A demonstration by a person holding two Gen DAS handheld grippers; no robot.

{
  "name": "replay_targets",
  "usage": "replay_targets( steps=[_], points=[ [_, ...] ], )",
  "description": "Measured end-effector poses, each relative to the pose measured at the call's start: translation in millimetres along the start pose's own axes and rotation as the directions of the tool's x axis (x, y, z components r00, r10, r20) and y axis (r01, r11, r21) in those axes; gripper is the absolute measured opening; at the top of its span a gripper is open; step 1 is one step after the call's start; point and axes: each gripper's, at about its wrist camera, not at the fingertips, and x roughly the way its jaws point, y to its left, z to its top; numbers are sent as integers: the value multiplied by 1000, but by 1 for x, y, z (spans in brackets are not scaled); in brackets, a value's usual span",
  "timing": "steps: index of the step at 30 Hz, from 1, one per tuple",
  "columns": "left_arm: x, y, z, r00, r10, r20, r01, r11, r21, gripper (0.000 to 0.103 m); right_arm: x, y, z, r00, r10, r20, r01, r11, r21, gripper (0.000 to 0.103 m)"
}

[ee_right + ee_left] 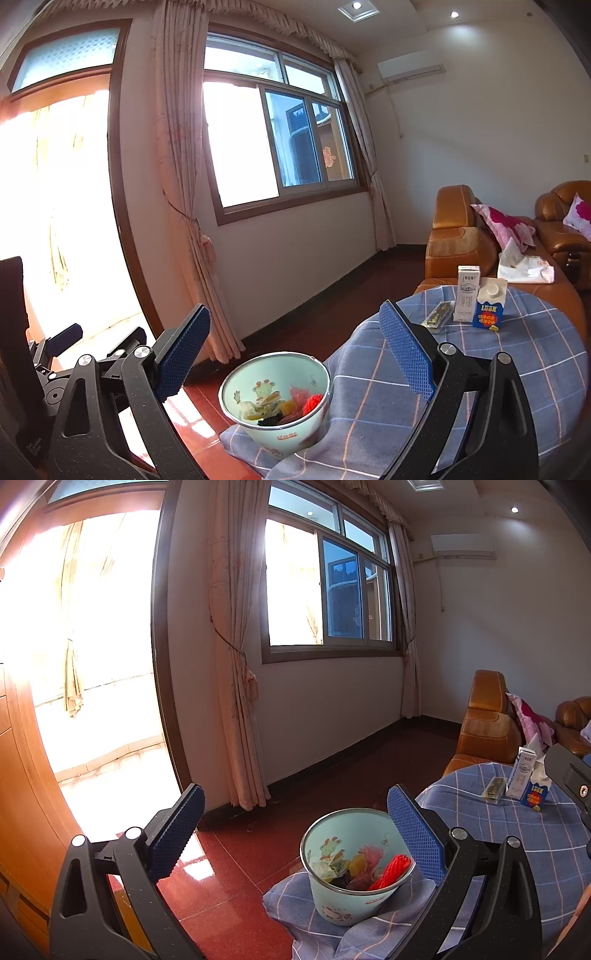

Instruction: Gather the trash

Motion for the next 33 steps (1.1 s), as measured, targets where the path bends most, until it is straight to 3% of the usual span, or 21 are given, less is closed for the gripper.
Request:
replay_targets(
  steps=[33],
  points=[
    [-4,1,3,1000,11,-5,-11,1000,-8,97,-1,-1,0,1000,4,-10,-4,1000,14,91]
  ],
)
